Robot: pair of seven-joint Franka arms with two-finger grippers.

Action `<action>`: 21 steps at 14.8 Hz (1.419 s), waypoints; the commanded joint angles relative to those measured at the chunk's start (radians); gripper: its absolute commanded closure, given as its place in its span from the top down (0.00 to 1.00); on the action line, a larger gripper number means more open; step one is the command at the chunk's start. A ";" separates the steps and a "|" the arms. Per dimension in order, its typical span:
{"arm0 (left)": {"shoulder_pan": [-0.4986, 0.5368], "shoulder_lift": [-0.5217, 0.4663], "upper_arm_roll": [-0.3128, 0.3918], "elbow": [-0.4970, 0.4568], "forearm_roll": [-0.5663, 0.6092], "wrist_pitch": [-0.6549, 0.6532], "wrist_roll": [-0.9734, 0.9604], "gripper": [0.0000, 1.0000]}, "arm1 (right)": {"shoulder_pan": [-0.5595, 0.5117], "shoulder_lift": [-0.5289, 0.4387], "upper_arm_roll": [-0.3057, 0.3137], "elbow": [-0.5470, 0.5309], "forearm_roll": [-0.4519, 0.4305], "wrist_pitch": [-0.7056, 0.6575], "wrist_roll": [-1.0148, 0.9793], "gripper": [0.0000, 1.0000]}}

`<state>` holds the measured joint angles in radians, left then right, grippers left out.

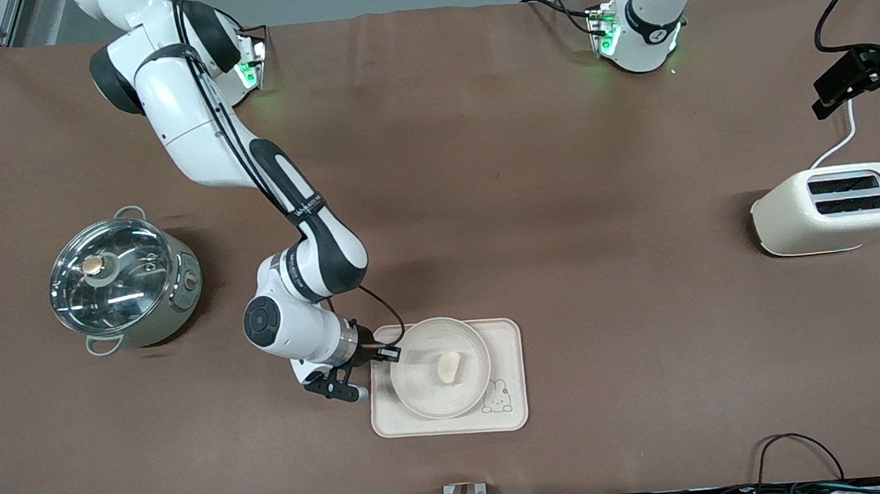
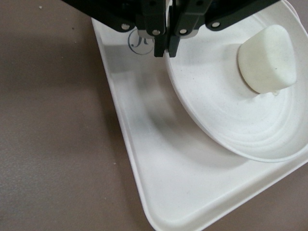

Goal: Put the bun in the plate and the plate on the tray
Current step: 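Open the right gripper and lift it off the plate rim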

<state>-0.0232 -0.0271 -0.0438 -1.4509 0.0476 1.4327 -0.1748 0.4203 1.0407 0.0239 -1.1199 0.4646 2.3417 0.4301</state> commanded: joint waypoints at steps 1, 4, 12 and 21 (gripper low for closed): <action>-0.001 -0.027 0.007 -0.016 -0.014 -0.008 0.012 1.00 | 0.026 0.012 -0.021 0.029 -0.021 -0.016 0.053 0.07; 0.000 -0.025 0.013 -0.014 -0.014 -0.006 0.012 1.00 | 0.022 0.009 -0.025 0.029 -0.020 -0.015 0.059 0.45; 0.000 -0.025 0.013 -0.014 -0.014 -0.006 0.012 1.00 | -0.018 -0.082 -0.030 0.028 -0.029 -0.045 0.032 1.00; 0.000 -0.025 0.013 -0.014 -0.014 -0.006 0.012 1.00 | -0.087 -0.396 -0.048 -0.231 -0.167 -0.088 -0.028 1.00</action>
<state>-0.0227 -0.0303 -0.0369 -1.4514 0.0476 1.4327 -0.1748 0.3771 0.8241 -0.0387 -1.1486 0.3115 2.2723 0.4503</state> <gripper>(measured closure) 0.000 0.000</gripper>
